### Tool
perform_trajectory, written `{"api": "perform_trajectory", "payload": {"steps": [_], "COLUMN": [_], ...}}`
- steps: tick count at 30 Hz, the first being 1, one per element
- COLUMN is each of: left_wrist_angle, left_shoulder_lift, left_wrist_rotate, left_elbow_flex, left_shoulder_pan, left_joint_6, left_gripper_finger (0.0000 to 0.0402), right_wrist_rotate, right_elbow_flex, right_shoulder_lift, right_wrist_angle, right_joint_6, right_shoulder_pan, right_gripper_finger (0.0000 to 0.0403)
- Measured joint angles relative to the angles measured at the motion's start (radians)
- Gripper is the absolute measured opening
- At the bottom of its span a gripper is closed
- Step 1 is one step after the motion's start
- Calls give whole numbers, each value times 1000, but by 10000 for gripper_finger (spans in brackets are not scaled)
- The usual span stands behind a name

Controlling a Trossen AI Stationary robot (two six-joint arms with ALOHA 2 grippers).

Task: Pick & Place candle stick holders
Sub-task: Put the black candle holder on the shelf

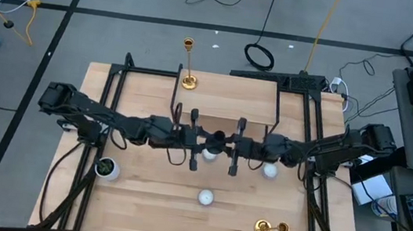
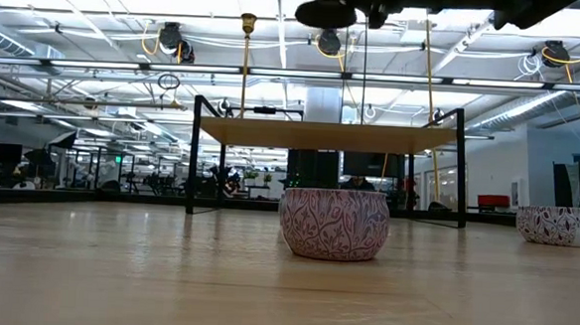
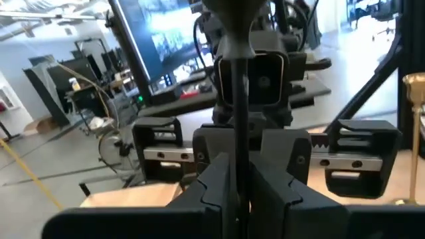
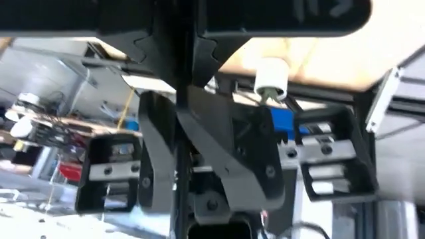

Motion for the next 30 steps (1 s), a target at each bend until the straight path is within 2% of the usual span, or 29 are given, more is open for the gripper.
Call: {"api": "perform_trajectory", "payload": {"steps": [4, 7, 10, 16, 20, 26, 30], "left_wrist_angle": [-52, -98, -136, -239, -328, -521, -604], "left_shoulder_lift": [0, 0, -2, -35, -101, -278, -387], "left_wrist_rotate": [-12, -56, -126, -151, -254, -425, -476], "left_elbow_flex": [0, 0, 1, 3, -2, 0, 0], "left_shoulder_pan": [2, 2, 0, -11, -40, -90, -114], "left_joint_6": [6, 6, 3, -4, -30, -66, -85], "left_gripper_finger": [51, 62, 81, 136, 161, 148, 128], "right_wrist_rotate": [107, 142, 144, 175, 228, 220, 213], "right_elbow_flex": [0, 0, -1, -2, 0, 0, 0], "right_shoulder_lift": [0, 0, 1, 2, -3, -1, 0], "right_wrist_angle": [-56, -54, -54, -52, -12, 48, 94], "right_joint_6": [13, 21, 23, 23, 0, -7, 11], "right_shoulder_pan": [2, 2, 1, -5, -31, -99, -190], "right_gripper_finger": [14, 12, 10, 13, 12, 12, 12]}}
